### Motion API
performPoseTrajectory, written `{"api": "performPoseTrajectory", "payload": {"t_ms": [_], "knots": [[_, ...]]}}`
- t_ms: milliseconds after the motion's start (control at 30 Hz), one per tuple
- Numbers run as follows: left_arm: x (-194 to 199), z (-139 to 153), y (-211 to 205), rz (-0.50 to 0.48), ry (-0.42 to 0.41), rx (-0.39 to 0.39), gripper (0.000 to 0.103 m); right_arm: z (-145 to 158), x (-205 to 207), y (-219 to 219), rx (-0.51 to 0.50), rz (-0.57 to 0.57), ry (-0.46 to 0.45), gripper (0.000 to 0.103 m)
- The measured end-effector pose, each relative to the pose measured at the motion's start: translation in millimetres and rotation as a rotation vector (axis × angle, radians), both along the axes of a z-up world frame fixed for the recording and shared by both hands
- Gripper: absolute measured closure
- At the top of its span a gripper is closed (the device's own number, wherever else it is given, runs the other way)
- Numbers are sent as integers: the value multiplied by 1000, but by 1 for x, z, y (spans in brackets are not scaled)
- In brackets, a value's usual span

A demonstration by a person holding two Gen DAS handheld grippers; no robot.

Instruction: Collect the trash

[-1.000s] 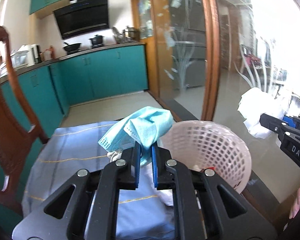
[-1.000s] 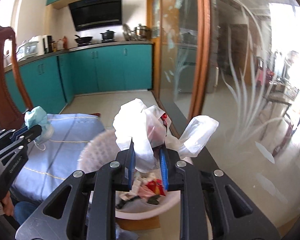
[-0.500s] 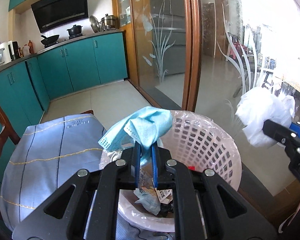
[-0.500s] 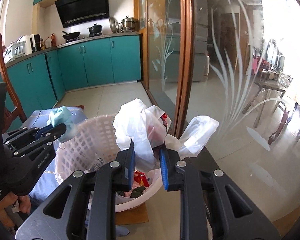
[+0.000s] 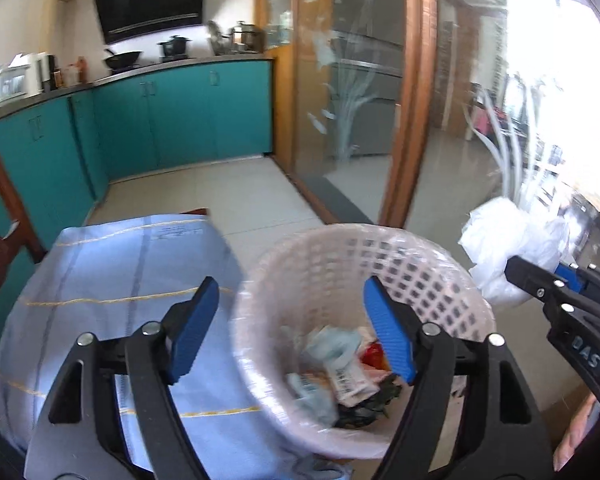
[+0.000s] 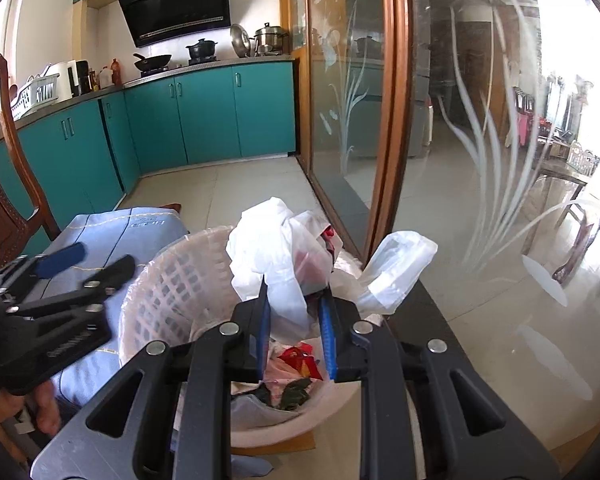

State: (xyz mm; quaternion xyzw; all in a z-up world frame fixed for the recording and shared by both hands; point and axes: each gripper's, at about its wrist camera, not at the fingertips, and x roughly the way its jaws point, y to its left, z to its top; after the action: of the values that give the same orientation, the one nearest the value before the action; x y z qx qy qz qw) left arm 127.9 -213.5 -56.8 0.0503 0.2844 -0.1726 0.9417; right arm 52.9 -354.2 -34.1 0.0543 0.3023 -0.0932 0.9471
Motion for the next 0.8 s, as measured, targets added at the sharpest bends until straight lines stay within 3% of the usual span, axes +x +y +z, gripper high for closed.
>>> {"api": "performPoseTrajectory", "payload": {"t_ms": [133, 200, 267, 400, 600, 800], "knots": [[-4, 10, 36, 94, -6, -38, 23, -9, 18, 10, 16, 21, 29, 78], [-7, 14, 49, 116, -22, -42, 20, -17, 25, 14, 18, 23, 64, 68], [-16, 22, 63, 146, -66, -37, 16, -25, 29, 18, 26, 23, 103, 35], [-31, 31, 83, 184, -116, -26, 9, -21, 20, 27, 24, 26, 87, 16], [-55, 47, 118, 251, -169, -24, 3, 15, -10, 37, 6, 4, -23, 4], [-93, 73, 153, 307, -238, -30, 3, 68, -56, 75, -19, 38, -216, 3]]}}
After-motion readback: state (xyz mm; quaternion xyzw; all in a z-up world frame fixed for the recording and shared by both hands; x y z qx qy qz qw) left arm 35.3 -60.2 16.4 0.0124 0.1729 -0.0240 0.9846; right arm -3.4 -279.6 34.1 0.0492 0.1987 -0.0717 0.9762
